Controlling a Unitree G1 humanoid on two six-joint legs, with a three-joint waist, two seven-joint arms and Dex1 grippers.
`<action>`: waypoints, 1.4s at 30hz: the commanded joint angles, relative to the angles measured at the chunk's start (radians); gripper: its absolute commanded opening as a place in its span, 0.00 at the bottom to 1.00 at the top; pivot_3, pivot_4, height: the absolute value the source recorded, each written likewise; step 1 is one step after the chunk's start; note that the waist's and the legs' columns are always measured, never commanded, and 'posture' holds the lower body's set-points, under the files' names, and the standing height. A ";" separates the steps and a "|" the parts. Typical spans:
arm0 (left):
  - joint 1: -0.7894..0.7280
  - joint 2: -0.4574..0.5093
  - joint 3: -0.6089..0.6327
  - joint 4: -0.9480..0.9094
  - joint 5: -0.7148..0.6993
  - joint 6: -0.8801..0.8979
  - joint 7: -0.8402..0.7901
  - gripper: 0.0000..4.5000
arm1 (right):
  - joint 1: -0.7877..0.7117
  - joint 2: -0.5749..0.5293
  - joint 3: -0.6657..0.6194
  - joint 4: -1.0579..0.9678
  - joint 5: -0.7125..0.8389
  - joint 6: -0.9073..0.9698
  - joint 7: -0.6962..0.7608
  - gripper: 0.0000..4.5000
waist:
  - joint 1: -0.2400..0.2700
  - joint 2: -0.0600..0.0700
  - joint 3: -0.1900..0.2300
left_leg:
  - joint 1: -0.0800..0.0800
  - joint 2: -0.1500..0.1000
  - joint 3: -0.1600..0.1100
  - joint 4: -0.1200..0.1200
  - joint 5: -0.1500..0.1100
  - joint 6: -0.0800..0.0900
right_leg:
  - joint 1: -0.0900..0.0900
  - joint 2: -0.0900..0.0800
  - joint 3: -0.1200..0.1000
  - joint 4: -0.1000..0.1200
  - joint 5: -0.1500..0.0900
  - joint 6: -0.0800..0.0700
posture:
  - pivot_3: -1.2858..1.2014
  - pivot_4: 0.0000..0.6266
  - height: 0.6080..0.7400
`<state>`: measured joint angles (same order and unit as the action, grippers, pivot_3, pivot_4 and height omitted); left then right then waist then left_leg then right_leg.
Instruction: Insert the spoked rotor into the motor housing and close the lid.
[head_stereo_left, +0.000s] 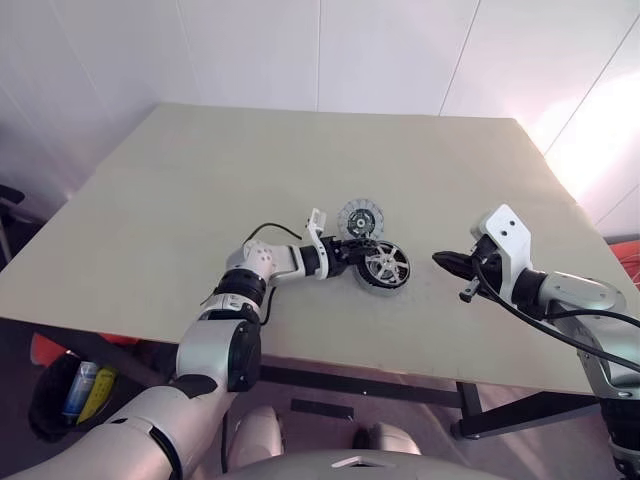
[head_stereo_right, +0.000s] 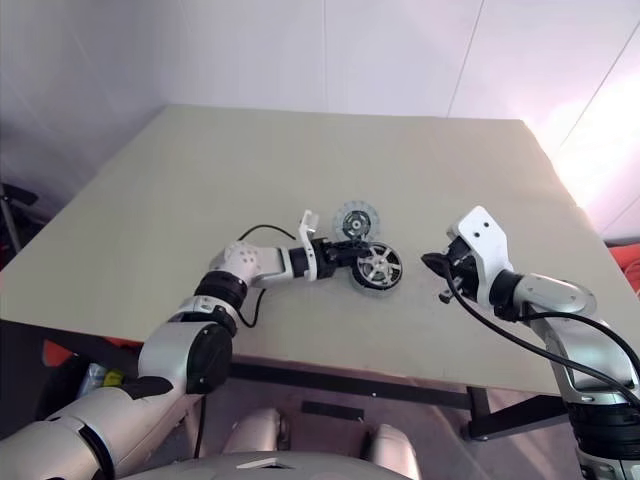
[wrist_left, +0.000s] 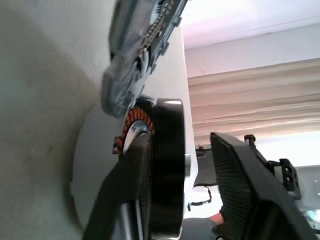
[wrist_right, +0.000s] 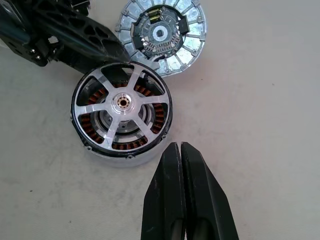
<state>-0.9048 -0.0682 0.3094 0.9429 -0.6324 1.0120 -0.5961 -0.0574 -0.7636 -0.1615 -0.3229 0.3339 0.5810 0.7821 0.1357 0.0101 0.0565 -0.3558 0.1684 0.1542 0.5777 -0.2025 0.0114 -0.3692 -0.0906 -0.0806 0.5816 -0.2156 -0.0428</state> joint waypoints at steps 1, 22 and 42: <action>-0.020 0.001 0.007 0.020 0.009 0.000 0.013 0.67 | -0.004 -0.002 -0.008 -0.002 -0.003 -0.034 0.000 0.00 | 0.000 0.000 0.000 | 0.002 0.000 0.000 0.000 0.000 0.000 | 0.002 0.000 0.000 0.000 0.000 0.000 | 0.52 0.00 1.00; 0.060 0.041 -0.018 -0.285 -0.045 0.095 -0.049 0.67 | -0.031 0.032 0.015 0.084 -0.008 -0.130 0.007 0.00 | -0.004 0.000 0.000 | 0.000 0.000 0.001 -0.001 0.000 0.000 | -0.001 0.000 0.000 0.000 0.000 0.000 | 0.52 0.00 1.00; 0.253 0.238 -0.094 -0.693 -0.019 0.015 -0.017 0.67 | -0.148 0.288 0.235 0.277 -0.098 -0.220 -0.050 0.00 | -0.016 0.001 0.000 | 0.000 0.001 0.001 -0.001 -0.002 -0.005 | -0.002 0.000 0.001 0.002 0.000 0.000 | 0.52 0.00 1.00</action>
<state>-0.6430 0.1692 0.2096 0.3046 -0.6266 1.0260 -0.6186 -0.1897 -0.4654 0.0836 -0.0453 0.2430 0.3759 0.7351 0.1198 0.0111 0.0568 -0.3554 0.1692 0.1554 0.5767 -0.2040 0.0067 -0.3708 -0.0905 -0.0800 0.5838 -0.2157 -0.0433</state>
